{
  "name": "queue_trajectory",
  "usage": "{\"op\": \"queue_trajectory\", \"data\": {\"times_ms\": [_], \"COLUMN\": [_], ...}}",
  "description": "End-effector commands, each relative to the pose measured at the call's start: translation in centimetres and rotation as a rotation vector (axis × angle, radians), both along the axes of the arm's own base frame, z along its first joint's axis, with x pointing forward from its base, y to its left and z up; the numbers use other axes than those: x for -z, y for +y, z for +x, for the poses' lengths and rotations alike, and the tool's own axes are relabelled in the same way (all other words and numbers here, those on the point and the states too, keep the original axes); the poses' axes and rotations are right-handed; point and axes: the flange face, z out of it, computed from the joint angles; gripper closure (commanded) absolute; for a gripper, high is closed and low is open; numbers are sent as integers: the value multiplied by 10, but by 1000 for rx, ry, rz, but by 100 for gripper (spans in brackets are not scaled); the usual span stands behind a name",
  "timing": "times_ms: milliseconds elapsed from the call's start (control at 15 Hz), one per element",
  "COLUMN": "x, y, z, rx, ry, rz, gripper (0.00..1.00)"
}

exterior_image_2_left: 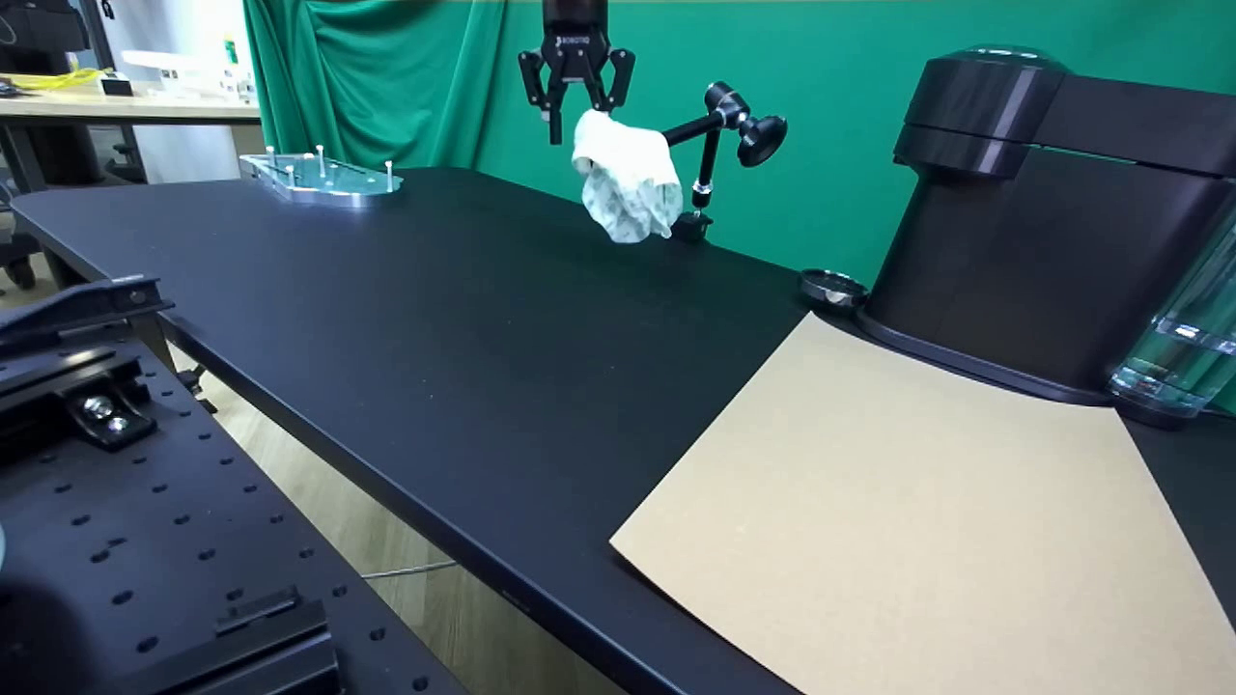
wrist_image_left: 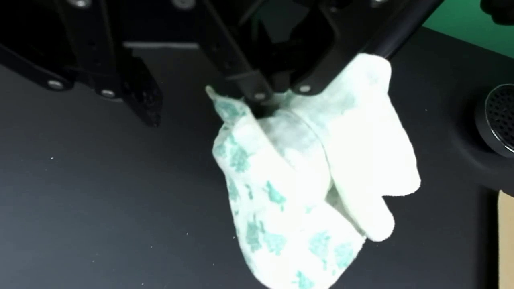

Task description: Hang the cloth on the black stand

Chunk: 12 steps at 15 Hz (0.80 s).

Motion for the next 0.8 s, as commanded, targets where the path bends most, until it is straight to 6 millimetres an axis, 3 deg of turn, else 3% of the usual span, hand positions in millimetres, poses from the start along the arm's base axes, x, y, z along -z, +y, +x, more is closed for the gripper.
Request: {"op": "queue_trajectory", "data": {"times_ms": [0,133,467,733], "x": [-2,-1,4,11], "y": [0,0,1,6], "z": [7,8,8,5], "rx": [4,5,0,-14], "ry": [7,8,16,28], "rz": [-14,-13,-15,-14], "gripper": [62,59,95,100]}}
